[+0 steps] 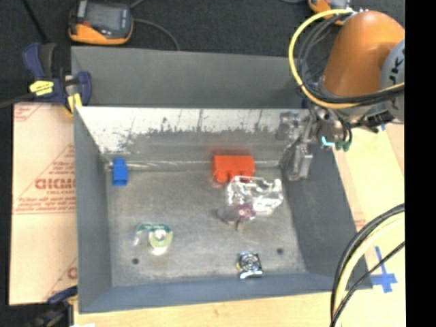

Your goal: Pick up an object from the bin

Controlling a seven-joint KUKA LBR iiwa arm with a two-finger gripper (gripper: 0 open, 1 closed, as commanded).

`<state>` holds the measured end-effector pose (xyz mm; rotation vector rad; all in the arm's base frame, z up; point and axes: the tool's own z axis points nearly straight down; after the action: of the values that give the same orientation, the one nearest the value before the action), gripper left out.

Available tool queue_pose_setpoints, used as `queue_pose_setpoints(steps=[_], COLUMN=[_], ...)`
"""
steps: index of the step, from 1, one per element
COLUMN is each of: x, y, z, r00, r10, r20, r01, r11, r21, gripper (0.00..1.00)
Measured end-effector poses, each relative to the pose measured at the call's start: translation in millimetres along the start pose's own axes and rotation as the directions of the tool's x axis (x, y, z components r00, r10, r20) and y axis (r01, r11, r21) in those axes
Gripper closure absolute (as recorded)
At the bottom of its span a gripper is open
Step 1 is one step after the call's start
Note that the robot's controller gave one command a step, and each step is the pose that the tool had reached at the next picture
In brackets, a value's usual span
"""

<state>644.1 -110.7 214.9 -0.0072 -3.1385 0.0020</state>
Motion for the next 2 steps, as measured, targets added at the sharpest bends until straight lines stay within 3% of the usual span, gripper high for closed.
queue_pose_setpoints(steps=[1, 2], x=[27.2, 26.6], y=[-4, 18], z=[74, 132], r00=[0.993, 0.995], r10=[-0.120, -0.100], r20=[0.000, 0.007], r01=[0.120, 0.100], r11=[0.993, 0.995], r21=[-0.001, -0.002], gripper=[0.00, 0.00])
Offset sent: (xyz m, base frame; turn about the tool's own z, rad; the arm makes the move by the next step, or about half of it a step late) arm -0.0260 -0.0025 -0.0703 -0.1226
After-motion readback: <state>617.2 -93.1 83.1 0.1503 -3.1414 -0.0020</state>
